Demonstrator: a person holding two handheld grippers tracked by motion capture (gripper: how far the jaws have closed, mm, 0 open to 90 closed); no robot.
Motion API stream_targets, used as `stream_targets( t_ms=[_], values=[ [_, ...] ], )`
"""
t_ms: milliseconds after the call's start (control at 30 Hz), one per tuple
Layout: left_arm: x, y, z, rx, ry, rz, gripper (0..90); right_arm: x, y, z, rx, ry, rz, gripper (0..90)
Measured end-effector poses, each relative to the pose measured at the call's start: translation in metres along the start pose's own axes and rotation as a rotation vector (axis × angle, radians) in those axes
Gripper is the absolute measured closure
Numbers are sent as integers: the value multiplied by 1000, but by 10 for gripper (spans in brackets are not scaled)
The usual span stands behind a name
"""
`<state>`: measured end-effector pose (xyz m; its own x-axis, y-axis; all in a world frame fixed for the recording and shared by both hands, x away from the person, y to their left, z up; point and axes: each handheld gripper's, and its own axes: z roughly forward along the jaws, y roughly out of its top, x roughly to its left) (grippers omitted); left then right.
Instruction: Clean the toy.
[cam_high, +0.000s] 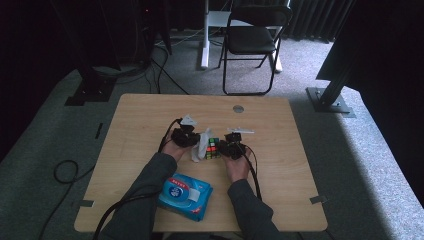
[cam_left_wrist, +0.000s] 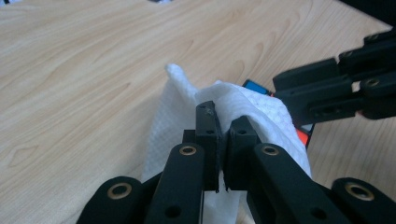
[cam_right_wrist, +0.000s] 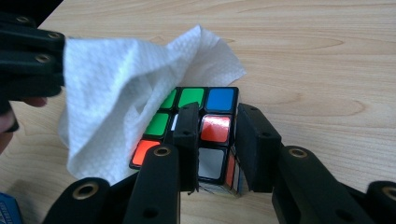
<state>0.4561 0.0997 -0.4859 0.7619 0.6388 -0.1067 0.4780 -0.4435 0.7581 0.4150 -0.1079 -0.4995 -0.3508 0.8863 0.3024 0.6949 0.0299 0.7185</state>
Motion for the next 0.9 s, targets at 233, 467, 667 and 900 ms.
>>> stream_targets(
  t_ms=[233,467,667,900],
  values=[
    [-1,0,5,42,-5,11,863,0,0,0,0,-1,1,706],
    [-2,-2,6,61,-4,16,862,0,0,0,-1,-1,1,706],
    [2,-4,8,97,2,2,864,0,0,0,1,-1,2,705],
    [-4,-7,23,233,35,42,865,0,0,0,4,1,3,702]
  ],
)
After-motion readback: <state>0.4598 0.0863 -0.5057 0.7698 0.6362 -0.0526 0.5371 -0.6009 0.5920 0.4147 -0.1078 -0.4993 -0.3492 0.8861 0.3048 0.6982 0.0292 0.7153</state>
